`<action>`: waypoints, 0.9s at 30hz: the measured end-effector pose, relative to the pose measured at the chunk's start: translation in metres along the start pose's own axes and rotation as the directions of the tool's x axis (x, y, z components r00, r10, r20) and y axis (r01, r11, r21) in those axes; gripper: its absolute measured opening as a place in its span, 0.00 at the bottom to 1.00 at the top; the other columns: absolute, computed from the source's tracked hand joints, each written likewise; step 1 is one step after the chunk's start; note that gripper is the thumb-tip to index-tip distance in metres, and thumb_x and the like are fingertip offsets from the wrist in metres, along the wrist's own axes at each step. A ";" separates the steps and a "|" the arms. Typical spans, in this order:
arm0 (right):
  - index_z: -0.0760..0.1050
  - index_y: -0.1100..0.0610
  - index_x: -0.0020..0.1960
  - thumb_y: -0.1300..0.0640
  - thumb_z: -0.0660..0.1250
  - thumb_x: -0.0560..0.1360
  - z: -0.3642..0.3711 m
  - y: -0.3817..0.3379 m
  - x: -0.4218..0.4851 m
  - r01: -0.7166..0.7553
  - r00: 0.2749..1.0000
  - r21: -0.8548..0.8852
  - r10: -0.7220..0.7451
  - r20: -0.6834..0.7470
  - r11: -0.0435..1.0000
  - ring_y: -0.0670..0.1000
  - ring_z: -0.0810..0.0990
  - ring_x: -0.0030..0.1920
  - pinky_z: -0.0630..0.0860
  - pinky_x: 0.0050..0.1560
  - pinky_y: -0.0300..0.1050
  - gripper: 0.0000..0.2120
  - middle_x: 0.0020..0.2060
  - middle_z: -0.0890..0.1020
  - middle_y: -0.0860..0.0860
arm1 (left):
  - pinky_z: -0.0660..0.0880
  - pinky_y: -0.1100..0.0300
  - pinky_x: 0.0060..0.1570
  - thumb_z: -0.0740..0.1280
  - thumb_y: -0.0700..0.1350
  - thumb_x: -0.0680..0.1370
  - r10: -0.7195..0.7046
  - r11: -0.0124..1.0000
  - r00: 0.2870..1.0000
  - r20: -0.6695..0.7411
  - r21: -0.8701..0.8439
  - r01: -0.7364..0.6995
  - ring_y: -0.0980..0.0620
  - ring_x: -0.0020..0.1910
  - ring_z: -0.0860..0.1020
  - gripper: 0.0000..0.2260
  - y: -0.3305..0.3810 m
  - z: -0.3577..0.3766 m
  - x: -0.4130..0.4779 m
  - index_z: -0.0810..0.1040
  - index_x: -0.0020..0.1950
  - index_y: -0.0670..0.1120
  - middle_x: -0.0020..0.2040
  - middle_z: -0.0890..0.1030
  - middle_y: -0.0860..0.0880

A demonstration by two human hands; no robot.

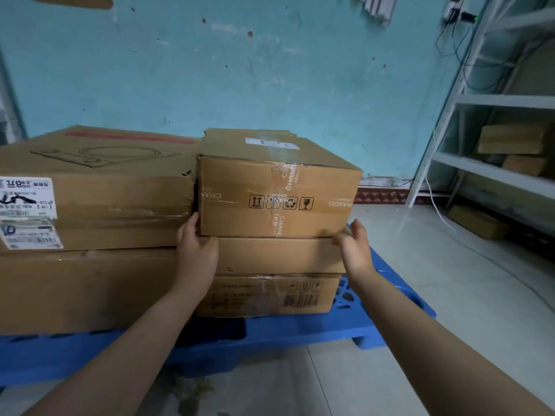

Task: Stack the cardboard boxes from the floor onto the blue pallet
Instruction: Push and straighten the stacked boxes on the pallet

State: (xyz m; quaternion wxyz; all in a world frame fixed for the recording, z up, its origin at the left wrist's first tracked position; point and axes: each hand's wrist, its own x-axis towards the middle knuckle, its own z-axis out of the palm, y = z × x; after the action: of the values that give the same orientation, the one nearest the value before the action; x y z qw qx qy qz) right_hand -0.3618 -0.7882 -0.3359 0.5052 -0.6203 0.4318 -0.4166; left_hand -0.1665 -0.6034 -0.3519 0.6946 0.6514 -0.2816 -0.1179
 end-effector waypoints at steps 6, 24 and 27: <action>0.69 0.51 0.70 0.66 0.57 0.73 -0.003 -0.001 0.018 0.028 0.993 0.005 -0.029 0.114 1.000 0.43 0.72 0.50 0.67 0.44 0.39 0.26 0.60 0.77 0.47 | 0.67 0.71 0.46 0.61 0.37 0.77 -0.002 1.000 1.000 0.008 0.024 0.002 0.69 0.52 0.70 0.31 -0.012 0.000 -0.002 0.57 0.77 0.57 0.74 0.60 0.56; 0.62 0.56 0.73 0.60 0.64 0.72 0.000 0.010 -0.001 -0.067 0.997 -0.037 0.066 -0.031 0.997 0.58 0.65 0.70 0.64 0.68 0.58 0.29 0.71 0.66 0.55 | 0.68 0.74 0.45 0.62 0.35 0.76 0.026 0.996 0.998 0.048 0.084 -0.030 0.70 0.60 0.68 0.32 -0.014 -0.006 -0.017 0.57 0.78 0.53 0.75 0.58 0.55; 0.64 0.54 0.71 0.64 0.61 0.73 0.000 0.018 -0.005 -0.113 0.994 -0.006 0.113 -0.009 0.994 0.54 0.70 0.61 0.65 0.58 0.52 0.27 0.57 0.75 0.51 | 0.69 0.78 0.34 0.60 0.36 0.77 0.013 0.997 1.000 -0.022 0.076 -0.012 0.71 0.49 0.71 0.28 -0.012 -0.007 -0.020 0.62 0.76 0.52 0.74 0.60 0.54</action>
State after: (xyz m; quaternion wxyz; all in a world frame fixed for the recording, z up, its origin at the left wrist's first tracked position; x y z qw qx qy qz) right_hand -0.3654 -0.7857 -0.3536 0.5239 -0.5947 0.4698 -0.3888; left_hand -0.1764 -0.5885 -0.3683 0.6733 0.6768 -0.2820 -0.0953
